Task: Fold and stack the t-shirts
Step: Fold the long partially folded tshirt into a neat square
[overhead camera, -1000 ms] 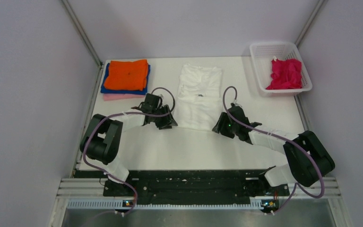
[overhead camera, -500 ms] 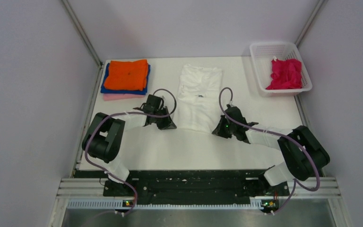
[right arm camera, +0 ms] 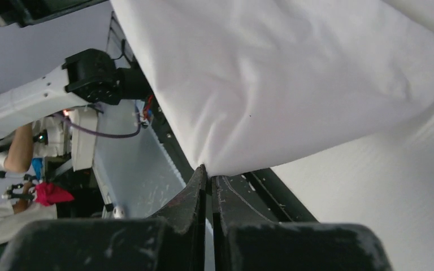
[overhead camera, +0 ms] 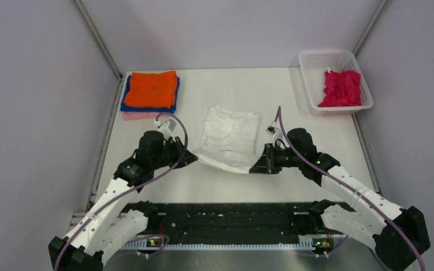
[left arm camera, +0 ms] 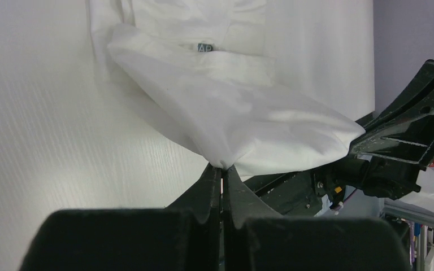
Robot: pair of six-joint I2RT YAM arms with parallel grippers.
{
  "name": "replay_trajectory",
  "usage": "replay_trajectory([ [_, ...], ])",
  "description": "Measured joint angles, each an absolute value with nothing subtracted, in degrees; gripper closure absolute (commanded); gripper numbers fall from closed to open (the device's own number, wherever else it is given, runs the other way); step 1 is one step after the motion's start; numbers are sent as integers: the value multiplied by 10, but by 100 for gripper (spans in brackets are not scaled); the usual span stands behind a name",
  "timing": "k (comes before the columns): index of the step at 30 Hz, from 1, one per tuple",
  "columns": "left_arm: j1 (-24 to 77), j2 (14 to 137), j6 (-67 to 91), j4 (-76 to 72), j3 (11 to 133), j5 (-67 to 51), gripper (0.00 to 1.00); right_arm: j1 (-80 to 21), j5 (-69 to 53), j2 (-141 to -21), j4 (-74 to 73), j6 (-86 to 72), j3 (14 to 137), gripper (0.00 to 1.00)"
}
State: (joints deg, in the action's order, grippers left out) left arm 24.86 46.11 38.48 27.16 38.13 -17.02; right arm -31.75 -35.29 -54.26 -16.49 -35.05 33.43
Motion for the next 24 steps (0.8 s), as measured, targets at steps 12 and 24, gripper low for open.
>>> replay_trajectory([
  [12,249,377,404,314,386,-119,100,-317,-420,-509,-28,-372,330,100],
  [24,249,384,441,268,371,-53,100,-231,-432,-558,196,-469,229,100],
])
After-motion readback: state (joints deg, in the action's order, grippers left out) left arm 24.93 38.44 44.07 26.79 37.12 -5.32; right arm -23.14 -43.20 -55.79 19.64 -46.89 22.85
